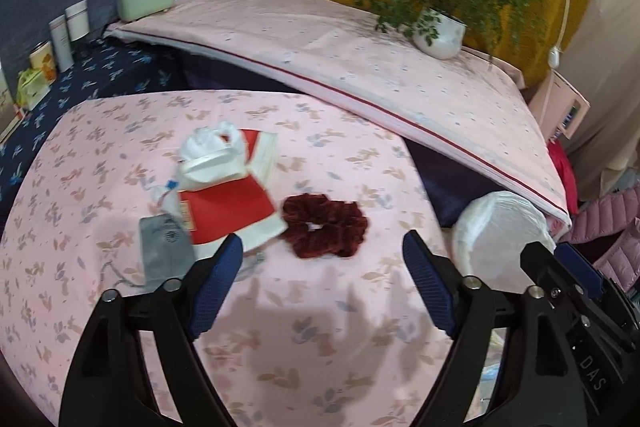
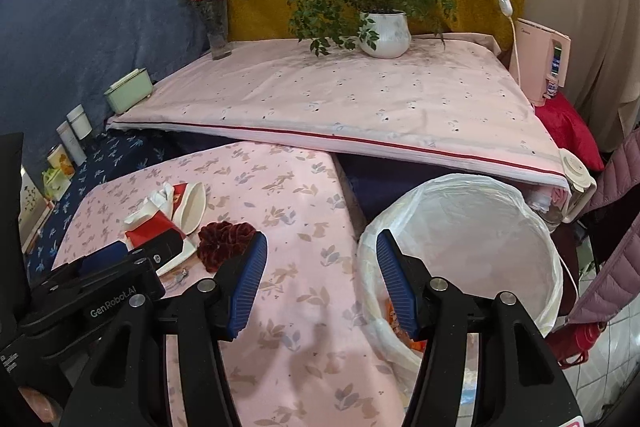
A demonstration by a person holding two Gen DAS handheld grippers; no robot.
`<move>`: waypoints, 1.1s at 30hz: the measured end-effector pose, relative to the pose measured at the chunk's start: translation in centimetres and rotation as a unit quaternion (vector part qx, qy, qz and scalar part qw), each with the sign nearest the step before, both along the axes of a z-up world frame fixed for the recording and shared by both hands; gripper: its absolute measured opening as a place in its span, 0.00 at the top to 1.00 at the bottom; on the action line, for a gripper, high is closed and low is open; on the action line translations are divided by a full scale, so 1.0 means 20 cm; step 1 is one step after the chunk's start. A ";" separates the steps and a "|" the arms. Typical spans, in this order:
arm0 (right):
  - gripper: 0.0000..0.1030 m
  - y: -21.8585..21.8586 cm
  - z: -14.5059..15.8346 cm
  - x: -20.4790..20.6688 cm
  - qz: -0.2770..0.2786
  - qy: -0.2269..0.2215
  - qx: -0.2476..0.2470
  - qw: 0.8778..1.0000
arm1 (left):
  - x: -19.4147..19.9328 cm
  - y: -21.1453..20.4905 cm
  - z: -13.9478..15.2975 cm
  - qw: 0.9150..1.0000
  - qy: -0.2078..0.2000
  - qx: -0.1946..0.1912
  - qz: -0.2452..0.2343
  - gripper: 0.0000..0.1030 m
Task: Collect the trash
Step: 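Move both tools back from the bin to the items on the table, then grasp the grey drawstring pouch with the left tool while the right tool grasps the dark red scrunchie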
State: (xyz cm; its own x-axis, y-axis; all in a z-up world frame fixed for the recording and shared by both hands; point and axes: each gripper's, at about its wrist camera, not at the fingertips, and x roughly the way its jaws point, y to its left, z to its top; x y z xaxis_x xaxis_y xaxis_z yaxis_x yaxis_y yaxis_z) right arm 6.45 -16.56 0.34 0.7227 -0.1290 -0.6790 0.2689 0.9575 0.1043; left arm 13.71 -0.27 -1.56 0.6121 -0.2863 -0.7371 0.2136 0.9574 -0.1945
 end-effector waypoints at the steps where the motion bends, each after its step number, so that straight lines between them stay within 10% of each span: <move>1: 0.46 0.03 -0.01 0.01 0.006 0.002 0.001 1.000 | 0.01 0.05 -0.01 1.000 0.001 0.000 0.010 0.20; 21: 0.46 0.47 -0.23 0.29 0.073 0.051 0.000 0.996 | 0.15 0.69 -0.41 0.988 0.099 0.001 0.121 0.19; 33: 0.46 0.40 -0.34 0.47 0.047 0.076 -0.008 0.996 | 0.21 0.61 -0.50 0.989 0.106 0.026 0.100 0.46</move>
State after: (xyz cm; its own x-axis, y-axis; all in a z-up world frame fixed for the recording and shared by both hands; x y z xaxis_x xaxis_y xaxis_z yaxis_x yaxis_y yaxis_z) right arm 15.78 -8.63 -6.51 0.6214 -0.0778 -0.7796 0.1903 0.9802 0.0538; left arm 17.90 12.00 -11.53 0.4835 -0.1330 -0.8652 -0.0208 0.9864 -0.1633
